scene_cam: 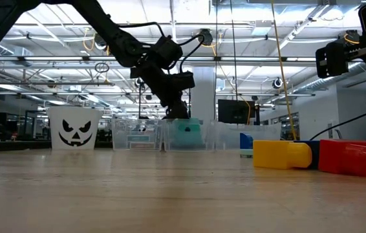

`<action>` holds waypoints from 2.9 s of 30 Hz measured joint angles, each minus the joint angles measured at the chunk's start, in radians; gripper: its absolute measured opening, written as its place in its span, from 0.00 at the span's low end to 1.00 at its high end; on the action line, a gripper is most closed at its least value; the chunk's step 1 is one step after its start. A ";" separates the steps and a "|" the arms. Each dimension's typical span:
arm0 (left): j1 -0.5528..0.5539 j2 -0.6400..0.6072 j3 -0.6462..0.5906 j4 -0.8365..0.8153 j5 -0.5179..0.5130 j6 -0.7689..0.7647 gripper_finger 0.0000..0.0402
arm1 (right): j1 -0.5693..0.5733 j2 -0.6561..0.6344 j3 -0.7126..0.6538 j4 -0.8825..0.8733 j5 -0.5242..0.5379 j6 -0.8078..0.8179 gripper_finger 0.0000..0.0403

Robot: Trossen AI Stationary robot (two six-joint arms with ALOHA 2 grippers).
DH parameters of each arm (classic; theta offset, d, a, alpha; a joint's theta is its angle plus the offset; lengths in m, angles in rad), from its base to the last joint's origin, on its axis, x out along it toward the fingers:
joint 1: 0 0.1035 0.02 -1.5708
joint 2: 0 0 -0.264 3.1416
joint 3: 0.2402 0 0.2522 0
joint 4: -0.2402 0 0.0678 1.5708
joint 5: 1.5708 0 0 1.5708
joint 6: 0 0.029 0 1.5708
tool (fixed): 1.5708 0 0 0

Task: Pick & Place Toys
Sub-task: Put the light blue dice into the middle transparent bin, then put the red dice into the middle transparent bin

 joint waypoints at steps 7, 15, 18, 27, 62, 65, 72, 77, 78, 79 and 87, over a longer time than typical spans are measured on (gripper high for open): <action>-0.022 -0.028 0.019 0.006 -0.204 -0.014 0.73 | 0.000 0.000 0.000 0.000 0.000 0.000 0.78; -0.096 -0.202 0.062 -0.153 -0.293 -0.093 0.83 | 0.000 0.000 0.000 0.000 0.000 0.000 0.78; -0.137 -0.306 0.063 -0.281 -0.264 -0.197 0.82 | 0.000 0.000 0.000 0.000 0.000 0.000 0.78; -0.303 -0.638 0.063 -0.992 -0.061 -0.740 0.79 | 0.000 0.000 0.000 0.000 0.000 0.000 0.78; -1.278 -0.571 -0.346 -1.117 0.064 -2.350 0.06 | 0.000 0.000 0.000 0.000 0.000 0.000 0.78; -1.219 -0.540 -0.347 -1.017 -0.005 -2.164 0.03 | 0.000 0.000 0.000 0.000 0.000 0.000 0.78; -0.998 -0.503 -0.350 -0.595 -0.342 -1.482 0.05 | 0.000 0.001 0.000 0.000 0.000 0.000 0.78; -0.898 -0.533 -0.297 -0.504 -0.297 -1.196 0.01 | 0.000 0.005 0.000 0.002 0.000 0.000 0.78; -0.891 -0.551 -0.273 -0.528 -0.295 -1.194 0.01 | 0.000 0.006 0.000 0.002 0.000 0.000 0.78; -0.885 -0.568 -0.253 -0.574 -0.294 -1.203 0.02 | 0.000 0.006 0.000 0.001 0.000 0.000 0.78; -0.918 -0.656 -0.229 -1.074 -0.338 -1.645 0.02 | 0.000 0.011 0.000 0.000 0.000 0.000 0.78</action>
